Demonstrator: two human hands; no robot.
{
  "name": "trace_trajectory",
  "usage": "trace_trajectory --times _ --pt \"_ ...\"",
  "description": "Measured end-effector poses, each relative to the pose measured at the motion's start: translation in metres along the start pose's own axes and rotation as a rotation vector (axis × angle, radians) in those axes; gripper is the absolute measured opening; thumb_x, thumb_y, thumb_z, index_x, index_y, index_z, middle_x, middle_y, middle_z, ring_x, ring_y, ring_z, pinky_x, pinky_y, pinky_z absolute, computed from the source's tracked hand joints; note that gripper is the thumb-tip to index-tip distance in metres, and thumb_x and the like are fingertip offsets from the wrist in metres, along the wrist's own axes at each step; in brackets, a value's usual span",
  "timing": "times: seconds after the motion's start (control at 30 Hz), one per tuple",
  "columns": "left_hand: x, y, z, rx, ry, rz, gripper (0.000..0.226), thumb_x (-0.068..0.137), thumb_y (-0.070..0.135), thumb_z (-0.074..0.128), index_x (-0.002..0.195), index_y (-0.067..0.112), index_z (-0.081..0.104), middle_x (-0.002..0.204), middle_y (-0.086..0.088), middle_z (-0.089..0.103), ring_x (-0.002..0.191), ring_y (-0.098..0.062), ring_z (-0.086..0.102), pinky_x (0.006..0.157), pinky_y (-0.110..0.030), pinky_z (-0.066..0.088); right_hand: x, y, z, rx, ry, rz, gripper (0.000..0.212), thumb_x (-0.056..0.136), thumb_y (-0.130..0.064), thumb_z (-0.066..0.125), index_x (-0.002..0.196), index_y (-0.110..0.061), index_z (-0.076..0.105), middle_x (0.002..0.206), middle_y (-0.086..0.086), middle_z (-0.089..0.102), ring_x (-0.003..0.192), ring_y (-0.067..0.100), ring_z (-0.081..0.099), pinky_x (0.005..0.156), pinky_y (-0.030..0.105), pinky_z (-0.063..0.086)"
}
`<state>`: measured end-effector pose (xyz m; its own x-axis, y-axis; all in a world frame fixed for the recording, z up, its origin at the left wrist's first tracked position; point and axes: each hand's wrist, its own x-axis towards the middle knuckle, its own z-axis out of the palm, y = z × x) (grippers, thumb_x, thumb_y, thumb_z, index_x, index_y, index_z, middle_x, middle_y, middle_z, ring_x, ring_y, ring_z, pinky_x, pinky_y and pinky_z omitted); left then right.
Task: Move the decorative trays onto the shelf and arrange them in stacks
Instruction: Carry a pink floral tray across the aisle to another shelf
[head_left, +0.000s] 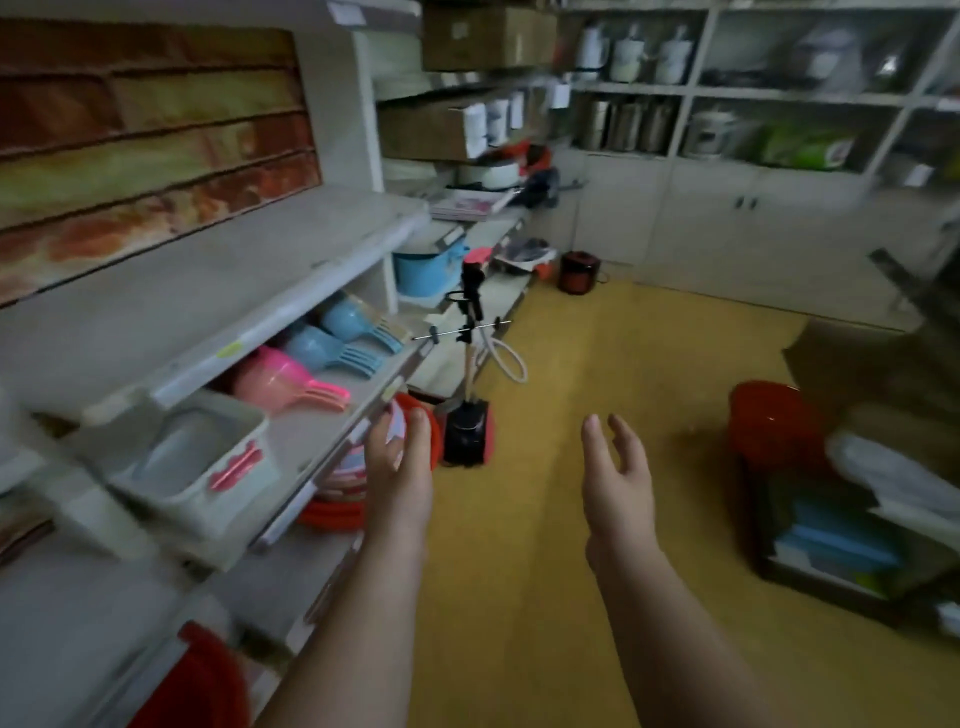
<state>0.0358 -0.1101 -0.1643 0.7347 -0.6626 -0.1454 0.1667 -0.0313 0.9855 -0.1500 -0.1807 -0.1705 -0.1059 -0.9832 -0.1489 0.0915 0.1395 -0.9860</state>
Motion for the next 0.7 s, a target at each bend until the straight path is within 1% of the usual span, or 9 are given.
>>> trace_trajectory --times 0.07,0.1,0.2,0.3,0.37,0.47,0.57,0.63,0.7 --pt "0.010 -0.009 0.044 -0.010 -0.041 -0.011 0.109 0.064 0.102 0.059 0.156 0.046 0.046 0.160 0.009 0.054 0.142 -0.020 0.056 0.117 -0.058 0.046 0.033 -0.006 -0.028 -0.006 0.025 0.004 0.068 0.091 -0.072 0.068 0.153 -0.048 0.050 0.163 -0.012 0.043 0.134 0.012 0.048 0.097 0.035 0.043" --pt "0.011 -0.010 0.063 -0.027 -0.057 -0.035 0.114 0.062 0.104 0.058 0.157 0.044 0.043 0.161 0.008 0.052 0.143 -0.022 0.055 0.118 -0.059 0.044 0.048 -0.009 -0.040 -0.003 0.045 0.004 0.070 0.091 -0.071 0.068 0.154 -0.048 0.049 0.164 -0.011 0.042 0.137 0.013 0.048 0.097 0.035 0.043" --pt "0.012 -0.011 0.109 -0.037 -0.089 -0.128 0.103 0.064 0.096 0.057 0.153 0.046 0.045 0.146 0.007 0.056 0.135 -0.030 0.057 0.115 -0.056 0.045 0.085 -0.018 -0.073 0.035 0.107 0.034 0.071 0.092 -0.071 0.067 0.156 -0.049 0.046 0.166 -0.011 0.041 0.147 0.019 0.045 0.101 0.039 0.044" --pt "0.013 -0.012 0.145 -0.004 -0.140 -0.143 0.084 0.069 0.091 0.058 0.141 0.050 0.051 0.137 0.009 0.057 0.129 -0.031 0.059 0.104 -0.048 0.047 0.108 -0.018 -0.098 0.046 0.140 0.069 0.071 0.092 -0.071 0.067 0.156 -0.050 0.045 0.167 -0.010 0.039 0.148 0.020 0.044 0.103 0.041 0.045" --pt "0.020 -0.019 0.167 0.027 -0.162 -0.138 0.082 0.072 0.090 0.058 0.142 0.047 0.054 0.143 0.010 0.059 0.133 -0.030 0.058 0.103 -0.048 0.047 0.120 -0.017 -0.111 0.056 0.161 0.090 0.072 0.092 -0.071 0.067 0.156 -0.050 0.044 0.168 -0.010 0.038 0.149 0.021 0.043 0.104 0.042 0.044" --pt "0.033 -0.033 0.204 0.091 -0.215 -0.144 0.092 0.074 0.090 0.059 0.155 0.048 0.044 0.160 0.005 0.052 0.143 -0.030 0.053 0.114 -0.056 0.044 0.138 -0.012 -0.129 0.063 0.210 0.116 0.072 0.093 -0.071 0.066 0.157 -0.051 0.042 0.169 -0.008 0.036 0.150 0.023 0.042 0.106 0.046 0.046" --pt "0.045 -0.045 0.250 0.119 -0.287 -0.156 0.099 0.074 0.089 0.061 0.160 0.045 0.039 0.165 0.007 0.046 0.146 -0.025 0.050 0.120 -0.060 0.041 0.159 -0.009 -0.151 0.041 0.277 0.129 0.072 0.090 -0.074 0.066 0.155 -0.055 0.042 0.168 -0.008 0.037 0.149 0.023 0.044 0.103 0.044 0.048" --pt "0.051 -0.050 0.285 0.135 -0.336 -0.147 0.094 0.081 0.087 0.058 0.162 0.044 0.037 0.171 0.009 0.037 0.147 -0.022 0.048 0.118 -0.058 0.041 0.178 -0.011 -0.168 0.029 0.339 0.133 0.073 0.091 -0.073 0.067 0.156 -0.054 0.042 0.168 -0.009 0.038 0.149 0.022 0.043 0.101 0.041 0.046" --pt "0.063 -0.059 0.324 0.146 -0.387 -0.139 0.086 0.092 0.081 0.056 0.166 0.041 0.033 0.174 0.008 0.033 0.149 -0.022 0.045 0.113 -0.047 0.040 0.200 -0.016 -0.183 0.035 0.411 0.117 0.073 0.092 -0.070 0.067 0.158 -0.051 0.042 0.166 -0.011 0.040 0.149 0.019 0.043 0.102 0.038 0.044"
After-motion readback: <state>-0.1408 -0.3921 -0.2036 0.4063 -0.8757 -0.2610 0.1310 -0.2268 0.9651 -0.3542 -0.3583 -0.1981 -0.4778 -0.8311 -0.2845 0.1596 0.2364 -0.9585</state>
